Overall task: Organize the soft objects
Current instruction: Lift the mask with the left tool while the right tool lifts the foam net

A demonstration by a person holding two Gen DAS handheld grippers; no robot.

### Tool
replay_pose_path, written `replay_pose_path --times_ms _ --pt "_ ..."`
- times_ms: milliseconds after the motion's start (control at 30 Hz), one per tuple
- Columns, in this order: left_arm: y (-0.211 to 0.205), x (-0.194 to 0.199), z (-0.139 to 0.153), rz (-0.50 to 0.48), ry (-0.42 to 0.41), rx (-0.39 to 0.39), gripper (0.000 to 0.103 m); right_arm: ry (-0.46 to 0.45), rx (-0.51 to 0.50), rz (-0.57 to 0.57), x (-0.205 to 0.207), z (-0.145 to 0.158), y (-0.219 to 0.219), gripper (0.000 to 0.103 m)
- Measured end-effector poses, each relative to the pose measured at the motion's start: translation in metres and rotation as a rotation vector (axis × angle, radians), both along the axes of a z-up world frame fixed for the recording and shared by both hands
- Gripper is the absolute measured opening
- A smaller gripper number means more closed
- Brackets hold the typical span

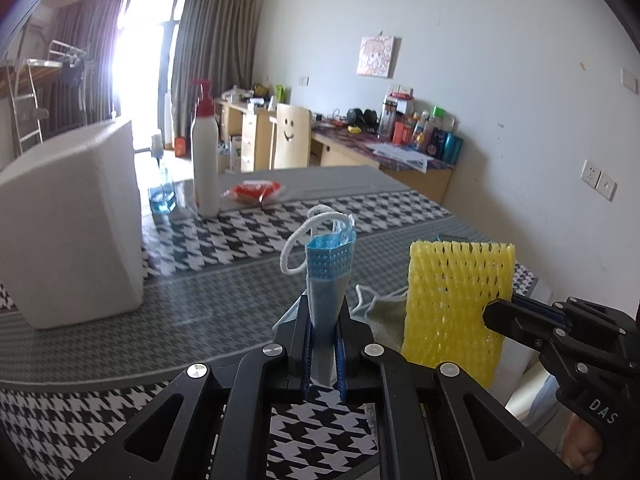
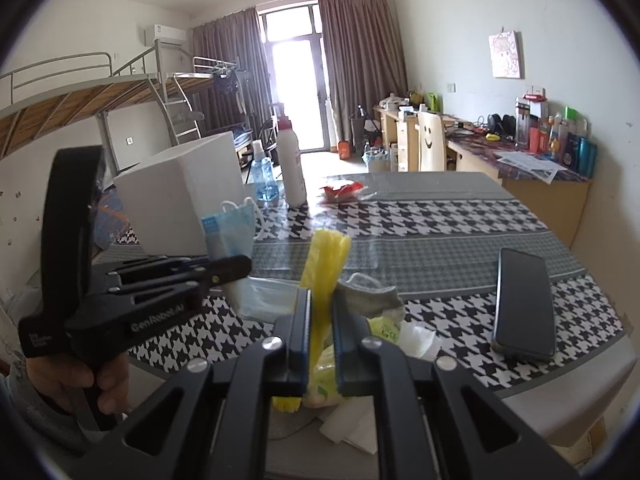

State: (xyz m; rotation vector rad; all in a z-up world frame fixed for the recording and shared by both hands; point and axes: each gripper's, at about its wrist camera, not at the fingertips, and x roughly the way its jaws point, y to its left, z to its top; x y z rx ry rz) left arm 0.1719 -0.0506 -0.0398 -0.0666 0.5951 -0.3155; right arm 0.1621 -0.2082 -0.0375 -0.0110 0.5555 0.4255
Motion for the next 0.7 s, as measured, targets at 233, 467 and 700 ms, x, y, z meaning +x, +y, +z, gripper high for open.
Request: replay_pose_path --times_ms 233,467,700 --pt "0.01 -0.011 0.019 0.015 -0.061 0.007 0.008 -0.046 -0.028 -0.019 -0.002 0.01 0.002 0.012" --pt "0.022 -0.024 0.034 0.046 -0.113 0.012 0.008 -0.062 -0.028 -0.029 -0.003 0.017 0.003 0.012" --pt "0.03 -0.035 0.044 0.067 -0.141 0.032 0.008 -0.079 -0.032 -0.022 -0.005 0.024 0.01 0.012"
